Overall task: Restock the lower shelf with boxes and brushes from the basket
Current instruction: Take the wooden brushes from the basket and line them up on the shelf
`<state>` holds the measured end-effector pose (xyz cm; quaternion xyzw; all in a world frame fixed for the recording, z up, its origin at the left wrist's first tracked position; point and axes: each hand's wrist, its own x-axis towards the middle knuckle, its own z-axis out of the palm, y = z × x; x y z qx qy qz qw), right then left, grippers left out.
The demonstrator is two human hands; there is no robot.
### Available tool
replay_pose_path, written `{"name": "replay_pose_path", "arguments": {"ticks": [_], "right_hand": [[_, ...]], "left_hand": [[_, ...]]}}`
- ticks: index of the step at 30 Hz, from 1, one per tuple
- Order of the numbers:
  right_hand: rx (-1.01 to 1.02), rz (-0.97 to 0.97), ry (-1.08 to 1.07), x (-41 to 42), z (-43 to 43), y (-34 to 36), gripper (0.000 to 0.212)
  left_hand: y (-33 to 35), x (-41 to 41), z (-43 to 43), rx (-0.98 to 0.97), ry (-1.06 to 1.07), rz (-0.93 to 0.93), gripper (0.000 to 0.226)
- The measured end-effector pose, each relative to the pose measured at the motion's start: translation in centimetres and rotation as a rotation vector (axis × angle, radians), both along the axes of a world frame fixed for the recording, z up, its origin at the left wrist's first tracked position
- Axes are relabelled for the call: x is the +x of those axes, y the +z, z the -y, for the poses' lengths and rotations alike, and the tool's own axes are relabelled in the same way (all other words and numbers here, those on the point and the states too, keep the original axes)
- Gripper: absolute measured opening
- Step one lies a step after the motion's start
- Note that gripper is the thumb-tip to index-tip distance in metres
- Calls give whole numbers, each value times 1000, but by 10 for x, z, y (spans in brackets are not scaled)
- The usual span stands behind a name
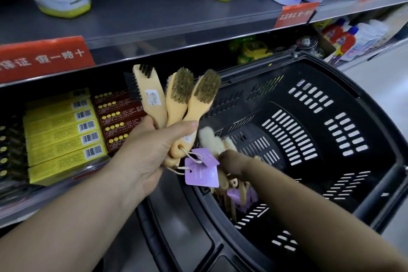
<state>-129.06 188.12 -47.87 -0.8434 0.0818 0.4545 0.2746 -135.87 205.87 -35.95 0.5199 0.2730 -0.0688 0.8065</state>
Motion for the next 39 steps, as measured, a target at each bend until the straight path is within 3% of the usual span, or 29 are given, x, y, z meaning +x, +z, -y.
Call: {"name": "replay_pose_path", "arguments": {"ticks": [4,6,9,12,16,23,26,31,37,39], "right_hand": [[630,-126,-552,-8,19,68,17],[870,-163,-602,-16,27,102,18],[1004,-128,-693,-31,27,138,23],[1024,50,-761,-45,19,154,19],[1158,56,-905,-65,12,152,29],[1100,123,-697,-71,17,153,38],[1080,184,-647,-74,14,153,25],[1073,174,-596,-72,15,151,24],[926,177,-567,-66,12,143,23],[879,176,-492,-60,11,145,25]], "left_hand": [[1,-1,3,46,5,20,37],[4,-2,8,53,-23,48,38],[12,-6,20,16,-49,111,55],[15,-10,32,-46,-45,146,63],[17,-16,45,-90,-52,138,70],[14,-24,55,-103,-102,209,68],[14,-26,55,-87,-164,229,67],[13,-25,53,-99,-257,177,79],[17,-20,46,-25,-378,91,90],[19,-17,39,21,-413,58,83]]}}
